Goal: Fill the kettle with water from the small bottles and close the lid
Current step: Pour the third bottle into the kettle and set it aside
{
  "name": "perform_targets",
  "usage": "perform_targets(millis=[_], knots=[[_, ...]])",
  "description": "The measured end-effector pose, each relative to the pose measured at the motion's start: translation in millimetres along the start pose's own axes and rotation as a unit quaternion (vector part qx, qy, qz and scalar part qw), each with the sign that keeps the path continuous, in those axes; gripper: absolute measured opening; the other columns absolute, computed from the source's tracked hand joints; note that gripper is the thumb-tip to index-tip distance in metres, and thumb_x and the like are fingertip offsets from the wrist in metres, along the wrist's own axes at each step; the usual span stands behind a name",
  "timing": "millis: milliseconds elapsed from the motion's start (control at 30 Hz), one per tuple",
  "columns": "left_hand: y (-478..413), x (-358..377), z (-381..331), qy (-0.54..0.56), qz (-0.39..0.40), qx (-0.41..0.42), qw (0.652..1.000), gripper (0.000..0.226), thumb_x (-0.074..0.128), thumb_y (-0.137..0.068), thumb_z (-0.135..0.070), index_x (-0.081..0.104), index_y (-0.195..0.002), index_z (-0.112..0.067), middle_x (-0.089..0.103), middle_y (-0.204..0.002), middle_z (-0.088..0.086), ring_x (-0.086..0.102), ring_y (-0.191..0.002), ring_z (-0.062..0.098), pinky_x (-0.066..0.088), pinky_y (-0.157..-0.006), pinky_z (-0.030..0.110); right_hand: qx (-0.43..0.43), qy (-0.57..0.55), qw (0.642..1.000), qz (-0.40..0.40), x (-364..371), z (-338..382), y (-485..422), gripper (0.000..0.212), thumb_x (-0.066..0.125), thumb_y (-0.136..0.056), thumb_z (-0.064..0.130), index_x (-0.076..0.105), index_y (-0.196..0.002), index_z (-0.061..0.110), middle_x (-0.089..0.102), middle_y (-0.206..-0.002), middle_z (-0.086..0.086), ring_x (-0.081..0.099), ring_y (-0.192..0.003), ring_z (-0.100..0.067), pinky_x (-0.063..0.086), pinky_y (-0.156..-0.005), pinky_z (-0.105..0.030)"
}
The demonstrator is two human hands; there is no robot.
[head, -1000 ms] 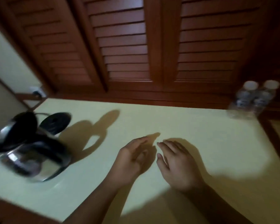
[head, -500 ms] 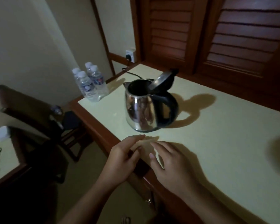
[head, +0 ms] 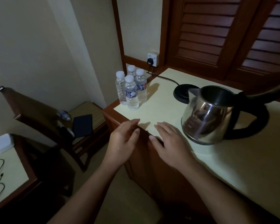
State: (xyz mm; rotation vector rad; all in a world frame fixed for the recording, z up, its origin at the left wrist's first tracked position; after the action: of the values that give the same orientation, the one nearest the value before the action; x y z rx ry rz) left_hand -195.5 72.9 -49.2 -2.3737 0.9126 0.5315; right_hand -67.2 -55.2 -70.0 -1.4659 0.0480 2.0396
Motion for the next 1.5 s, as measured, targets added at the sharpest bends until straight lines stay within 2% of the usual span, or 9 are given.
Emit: perform_targets(millis=[167, 300, 633, 800, 1000, 1100, 1267, 1367, 1500], knots=[[-31, -31, 32, 0.01, -0.046, -0.023, 0.999, 0.034, 0.066, -0.102, -0.02, 0.066, -0.136, -0.019, 0.07, -0.124, -0.005, 0.067, -0.111, 0.005, 0.056, -0.097, 0.029, 0.048, 0.096, 0.988, 0.109, 36, 4, -24, 0.069, 0.013, -0.106, 0.057, 0.017, -0.161, 0.015, 0.011, -0.17, -0.003, -0.001, -0.157, -0.019, 0.002, -0.127, -0.047], [-63, -36, 36, 0.006, -0.081, -0.027, 0.996, 0.034, 0.068, -0.1, -0.026, 0.064, -0.134, -0.023, 0.068, -0.121, -0.003, 0.065, -0.109, 0.01, 0.057, -0.091, 0.032, 0.066, 0.148, 0.974, 0.157, 45, 2, -25, 0.075, 0.001, -0.103, 0.061, -0.001, -0.162, 0.016, -0.006, -0.17, -0.001, -0.013, -0.156, -0.016, -0.005, -0.126, -0.047], [-115, 1, 28, 0.036, -0.183, -0.119, 0.975, 0.067, 0.089, -0.079, -0.036, 0.05, -0.129, -0.013, 0.057, -0.122, 0.006, 0.059, -0.116, 0.027, 0.052, -0.098, 0.041, 0.072, 0.158, 0.973, 0.149, 44, 3, -25, 0.074, 0.002, -0.102, 0.062, -0.001, -0.162, 0.019, -0.006, -0.17, 0.003, -0.013, -0.155, -0.013, -0.005, -0.126, -0.046], [-118, 7, 35, 0.033, -0.207, -0.147, 0.967, 0.057, 0.087, -0.081, -0.03, 0.051, -0.119, -0.008, 0.059, -0.119, 0.013, 0.059, -0.114, 0.034, 0.052, -0.097, 0.048, 0.074, 0.14, 0.977, 0.143, 40, 3, -24, 0.074, 0.008, -0.103, 0.062, 0.003, -0.162, 0.019, -0.003, -0.171, 0.004, -0.01, -0.156, -0.011, -0.004, -0.127, -0.044], [-108, 5, 38, 0.064, -0.18, -0.105, 0.976, 0.046, 0.082, -0.079, -0.029, 0.047, -0.108, -0.024, 0.06, -0.108, 0.001, 0.062, -0.099, 0.023, 0.056, -0.086, 0.046, 0.073, 0.111, 0.984, 0.121, 38, 0, -25, 0.076, 0.011, -0.102, 0.064, 0.011, -0.162, 0.019, 0.005, -0.17, 0.005, -0.005, -0.156, -0.009, 0.0, -0.127, -0.042], [-94, 6, 37, 0.09, -0.141, -0.071, 0.983, 0.047, 0.083, -0.08, -0.027, 0.049, -0.112, -0.023, 0.06, -0.11, 0.001, 0.061, -0.096, 0.016, 0.053, -0.083, 0.038, 0.086, 0.029, 0.994, 0.056, 25, -2, -27, 0.067, 0.021, -0.105, 0.057, 0.029, -0.159, 0.019, 0.027, -0.166, 0.003, 0.015, -0.154, -0.01, 0.007, -0.127, -0.036], [-70, 13, 26, 0.119, -0.055, -0.037, 0.991, 0.051, 0.082, -0.085, -0.023, 0.043, -0.118, -0.029, 0.062, -0.117, -0.003, 0.069, -0.1, 0.014, 0.059, -0.084, 0.035, 0.086, -0.134, 0.979, -0.125, -16, -2, -15, 0.039, 0.046, -0.107, 0.031, 0.06, -0.138, 0.013, 0.064, -0.136, -0.001, 0.054, -0.128, -0.011, 0.043, -0.109, -0.037], [-53, 21, 11, 0.138, 0.01, -0.025, 0.99, 0.052, 0.083, -0.089, -0.02, 0.042, -0.115, -0.036, 0.068, -0.117, -0.006, 0.071, -0.096, 0.0, 0.054, -0.077, 0.013, 0.082, -0.201, 0.95, -0.223, -40, 0, -1, 0.03, 0.052, -0.105, 0.023, 0.064, -0.13, 0.013, 0.068, -0.119, 0.002, 0.063, -0.113, -0.008, 0.054, -0.093, -0.037], [-33, 44, -11, 0.17, 0.096, 0.004, 0.981, 0.056, 0.084, -0.088, -0.02, 0.045, -0.127, -0.029, 0.07, -0.12, -0.01, 0.072, -0.102, 0.001, 0.054, -0.083, 0.014, 0.054, -0.199, 0.941, -0.267, -80, 17, -10, 0.036, 0.057, -0.099, 0.035, 0.063, -0.129, 0.014, 0.065, -0.106, 0.005, 0.063, -0.089, -0.005, 0.058, -0.074, -0.027]])
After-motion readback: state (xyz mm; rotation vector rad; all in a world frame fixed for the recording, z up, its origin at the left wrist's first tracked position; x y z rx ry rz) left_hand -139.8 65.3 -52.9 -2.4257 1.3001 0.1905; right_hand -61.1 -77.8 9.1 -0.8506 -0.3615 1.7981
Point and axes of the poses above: each hand's wrist, its own y-axis away from the middle knuckle, its own x-axis out of the palm, z = x × y, the point moved 8 cm from there along -y, towards the middle knuckle
